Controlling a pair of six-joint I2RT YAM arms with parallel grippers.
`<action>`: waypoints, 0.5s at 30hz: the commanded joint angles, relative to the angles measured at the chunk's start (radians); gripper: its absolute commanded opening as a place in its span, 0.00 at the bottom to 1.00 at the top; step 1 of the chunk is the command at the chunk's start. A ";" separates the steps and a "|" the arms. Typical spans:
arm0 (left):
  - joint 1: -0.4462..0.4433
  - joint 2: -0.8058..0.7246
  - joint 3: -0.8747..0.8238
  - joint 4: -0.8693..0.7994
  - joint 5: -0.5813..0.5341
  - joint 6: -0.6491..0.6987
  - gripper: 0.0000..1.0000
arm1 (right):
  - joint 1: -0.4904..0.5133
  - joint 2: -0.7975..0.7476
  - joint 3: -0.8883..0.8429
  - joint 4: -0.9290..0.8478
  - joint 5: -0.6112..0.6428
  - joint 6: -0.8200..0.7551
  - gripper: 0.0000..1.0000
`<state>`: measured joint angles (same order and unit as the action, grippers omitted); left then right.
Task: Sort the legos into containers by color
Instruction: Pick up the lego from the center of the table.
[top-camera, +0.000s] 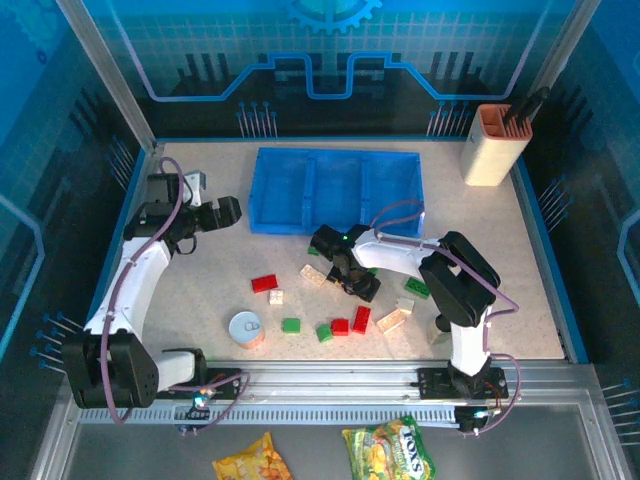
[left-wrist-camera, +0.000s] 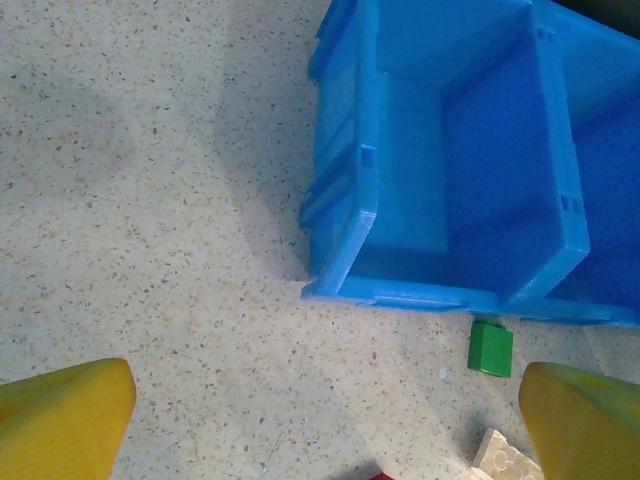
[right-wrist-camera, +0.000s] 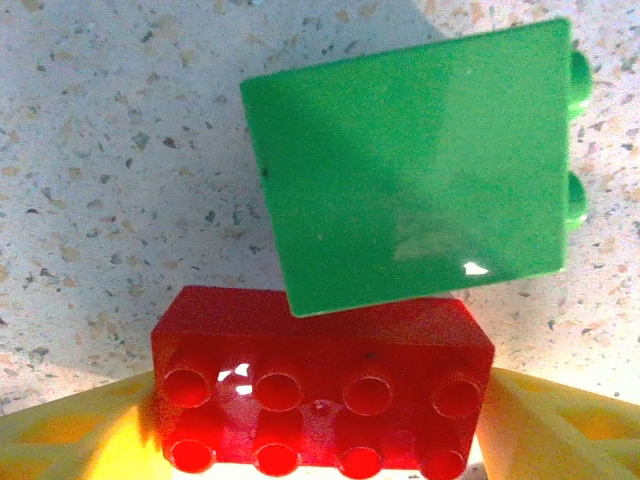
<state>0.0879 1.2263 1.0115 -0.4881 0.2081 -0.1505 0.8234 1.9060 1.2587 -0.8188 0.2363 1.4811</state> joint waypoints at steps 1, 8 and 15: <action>0.018 0.007 0.004 0.003 0.034 0.016 0.99 | -0.010 -0.001 0.015 -0.028 0.035 0.001 0.73; 0.019 0.007 0.006 0.002 0.039 0.014 0.99 | -0.003 -0.017 0.019 -0.032 0.044 -0.015 0.67; 0.021 0.009 0.007 0.004 0.044 0.010 0.99 | 0.015 -0.062 0.033 -0.043 0.071 -0.167 0.64</action>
<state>0.0940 1.2278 1.0115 -0.4881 0.2237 -0.1509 0.8257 1.8919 1.2598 -0.8230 0.2653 1.4040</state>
